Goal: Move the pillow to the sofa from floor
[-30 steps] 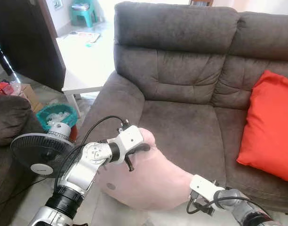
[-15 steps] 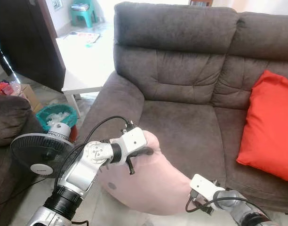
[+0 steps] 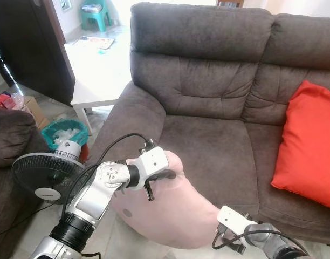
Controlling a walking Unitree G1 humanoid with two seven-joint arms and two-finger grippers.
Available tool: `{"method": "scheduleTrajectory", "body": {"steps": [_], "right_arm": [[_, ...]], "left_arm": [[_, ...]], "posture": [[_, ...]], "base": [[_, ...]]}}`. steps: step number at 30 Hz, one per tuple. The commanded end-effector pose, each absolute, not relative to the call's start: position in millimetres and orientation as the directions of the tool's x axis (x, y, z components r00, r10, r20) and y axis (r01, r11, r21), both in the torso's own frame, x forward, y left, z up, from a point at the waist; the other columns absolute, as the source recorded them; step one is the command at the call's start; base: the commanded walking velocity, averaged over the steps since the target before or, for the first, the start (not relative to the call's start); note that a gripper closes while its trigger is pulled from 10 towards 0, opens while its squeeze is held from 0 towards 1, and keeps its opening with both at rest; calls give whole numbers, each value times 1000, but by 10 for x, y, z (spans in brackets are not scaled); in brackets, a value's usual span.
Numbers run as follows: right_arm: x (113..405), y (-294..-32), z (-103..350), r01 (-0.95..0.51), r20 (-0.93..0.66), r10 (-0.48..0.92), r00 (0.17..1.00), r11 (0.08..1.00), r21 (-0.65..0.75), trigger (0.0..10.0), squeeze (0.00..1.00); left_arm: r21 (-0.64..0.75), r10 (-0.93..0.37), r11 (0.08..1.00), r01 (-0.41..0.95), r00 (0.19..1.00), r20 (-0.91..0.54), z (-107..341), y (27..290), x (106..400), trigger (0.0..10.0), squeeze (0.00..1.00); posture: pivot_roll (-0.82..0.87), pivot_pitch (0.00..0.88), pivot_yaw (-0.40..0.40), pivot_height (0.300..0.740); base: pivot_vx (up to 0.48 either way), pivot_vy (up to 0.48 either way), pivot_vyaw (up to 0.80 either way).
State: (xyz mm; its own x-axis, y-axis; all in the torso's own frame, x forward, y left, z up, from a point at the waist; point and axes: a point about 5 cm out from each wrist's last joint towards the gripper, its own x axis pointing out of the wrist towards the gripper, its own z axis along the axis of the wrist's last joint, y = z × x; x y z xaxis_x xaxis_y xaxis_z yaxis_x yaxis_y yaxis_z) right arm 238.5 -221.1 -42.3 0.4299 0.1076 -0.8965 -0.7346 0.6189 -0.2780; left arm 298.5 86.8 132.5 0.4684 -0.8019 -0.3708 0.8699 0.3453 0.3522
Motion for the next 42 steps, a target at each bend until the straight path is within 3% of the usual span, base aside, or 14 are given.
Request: {"method": "scheduleTrajectory", "body": {"steps": [1, 10, 11, 12, 13, 42], "right_arm": [[2346, -2220, -449, -730, -904, 104, 415, 631, -263, 10000, 0], [2236, -2205, -526, -742, -920, 113, 376, 631, -226, 10000, 0], [2226, -2191, -535, -742, -919, 118, 376, 632, -222, 4275, 0], [2223, -2185, -538, -742, -919, 121, 376, 633, -220, 1765, 0], [2222, -2180, -540, -742, -918, 123, 378, 633, -221, 0, 0], [2238, -2146, -542, -750, -909, 124, 398, 615, -244, 0, 0]], "left_arm": [[431, -829, 338, 837, 481, -286, 1581, 815, 3000, 10000, 0], [444, -823, 351, 824, 498, -274, 1611, 815, 3023, 10000, 0], [445, -822, 352, 823, 499, -273, 1613, 815, 3024, 10000, 0], [446, -822, 352, 823, 500, -272, 1613, 816, 3024, 10000, 0], [446, -822, 352, 823, 500, -272, 1614, 816, 3025, 10000, 0], [469, -809, 352, 810, 515, -283, 1580, 805, 3052, 10000, 0]], "posture": [[82, 3, -48, 740], [82, 3, -49, 740], [82, 3, -49, 740], [82, 3, -49, 740], [82, 3, -49, 740], [77, 0, -48, 740]], "base": [[0, 0, 0], [0, 0, 0], [0, 0, 0], [0, 0, 0], [0, 0, 0], [0, 0, 0]]}}
